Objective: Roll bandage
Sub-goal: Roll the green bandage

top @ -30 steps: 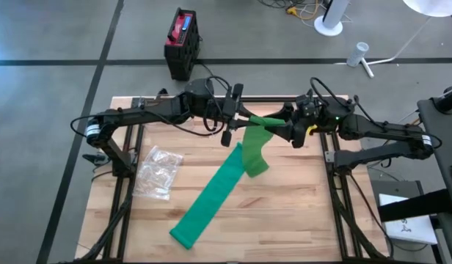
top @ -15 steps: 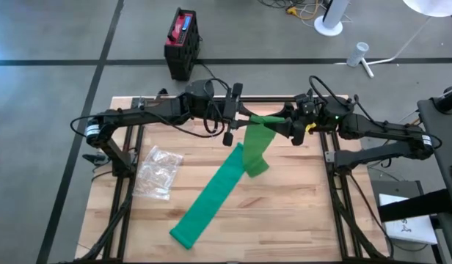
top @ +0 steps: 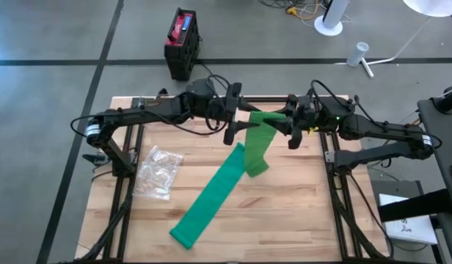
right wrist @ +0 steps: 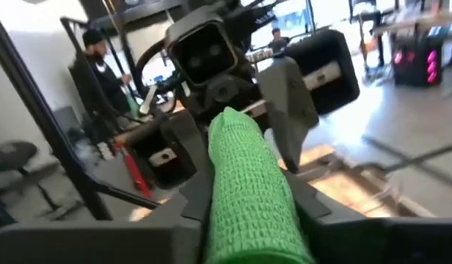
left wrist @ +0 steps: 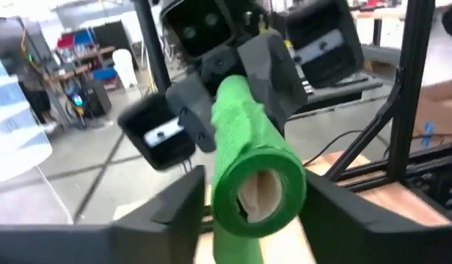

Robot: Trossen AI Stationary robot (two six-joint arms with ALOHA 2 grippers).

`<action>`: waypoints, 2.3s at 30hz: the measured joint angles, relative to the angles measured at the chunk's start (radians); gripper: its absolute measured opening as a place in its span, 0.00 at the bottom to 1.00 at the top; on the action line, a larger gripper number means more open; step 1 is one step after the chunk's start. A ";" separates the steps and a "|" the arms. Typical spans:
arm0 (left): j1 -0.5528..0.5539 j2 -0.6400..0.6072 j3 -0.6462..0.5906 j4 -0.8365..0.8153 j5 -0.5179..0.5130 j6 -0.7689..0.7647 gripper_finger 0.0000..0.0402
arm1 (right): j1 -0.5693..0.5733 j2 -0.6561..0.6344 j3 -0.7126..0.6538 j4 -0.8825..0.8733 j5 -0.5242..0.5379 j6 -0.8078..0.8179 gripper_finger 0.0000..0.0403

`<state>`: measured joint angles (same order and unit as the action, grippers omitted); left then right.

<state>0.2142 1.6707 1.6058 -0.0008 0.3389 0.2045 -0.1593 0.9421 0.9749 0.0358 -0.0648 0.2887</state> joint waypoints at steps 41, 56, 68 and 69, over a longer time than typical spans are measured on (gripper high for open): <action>0.045 -0.020 0.003 0.011 0.185 -0.034 0.10 | 0.000 0.020 -0.001 0.054 -0.003 0.182 0.52; -0.015 -0.020 0.003 -0.023 0.022 0.273 0.10 | 0.000 0.030 -0.018 0.045 -0.014 0.383 0.75; -0.017 -0.023 0.003 -0.040 -0.059 0.339 0.10 | 0.000 0.029 -0.019 0.015 -0.010 0.392 0.59; -0.018 -0.024 0.003 -0.040 -0.060 0.340 0.10 | 0.000 0.029 -0.019 0.015 -0.010 0.391 0.58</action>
<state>0.1967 1.6470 1.6085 -0.0406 0.2784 0.5441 -0.1597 0.9710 0.9554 0.0513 -0.0749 0.6796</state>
